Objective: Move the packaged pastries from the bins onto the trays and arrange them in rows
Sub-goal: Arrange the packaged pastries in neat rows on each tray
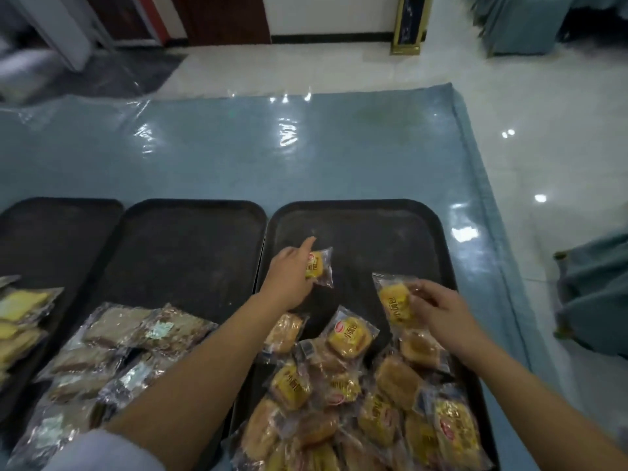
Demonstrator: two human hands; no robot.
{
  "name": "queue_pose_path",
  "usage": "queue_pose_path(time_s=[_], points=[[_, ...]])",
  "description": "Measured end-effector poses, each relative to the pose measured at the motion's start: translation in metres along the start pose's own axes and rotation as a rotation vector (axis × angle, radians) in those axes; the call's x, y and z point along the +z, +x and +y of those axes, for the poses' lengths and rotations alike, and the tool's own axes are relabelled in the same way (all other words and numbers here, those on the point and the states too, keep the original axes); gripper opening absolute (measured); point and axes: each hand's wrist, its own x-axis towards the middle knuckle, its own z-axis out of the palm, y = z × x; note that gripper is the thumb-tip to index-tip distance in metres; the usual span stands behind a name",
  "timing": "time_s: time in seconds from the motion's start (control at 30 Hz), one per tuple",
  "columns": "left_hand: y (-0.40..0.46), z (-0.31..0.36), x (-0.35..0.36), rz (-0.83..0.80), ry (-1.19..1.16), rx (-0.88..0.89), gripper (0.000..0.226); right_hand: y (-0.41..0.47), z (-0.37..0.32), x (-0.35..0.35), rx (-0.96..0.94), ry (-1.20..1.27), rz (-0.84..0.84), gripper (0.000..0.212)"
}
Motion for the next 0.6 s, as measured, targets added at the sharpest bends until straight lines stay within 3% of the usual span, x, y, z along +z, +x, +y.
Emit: queue_pose_path(time_s=[0.27, 0.4, 0.5, 0.6], points=[[0.033, 0.007, 0.028, -0.046, 0.101, -0.039, 0.085, 0.076, 0.012, -0.003, 0.054, 0.05, -0.127, 0.022], [0.019, 0.001, 0.043, 0.121, 0.085, -0.047, 0.066, 0.083, 0.012, 0.006, -0.054, -0.289, 0.008, 0.065], [0.027, 0.0, 0.05, 0.183, 0.11, -0.069, 0.061, 0.08, 0.026, 0.014, -0.224, -0.568, -0.018, 0.066], [0.039, -0.001, 0.06, 0.091, 0.143, -0.053, 0.061, 0.078, 0.05, 0.019, -0.288, -0.757, -0.137, 0.06]])
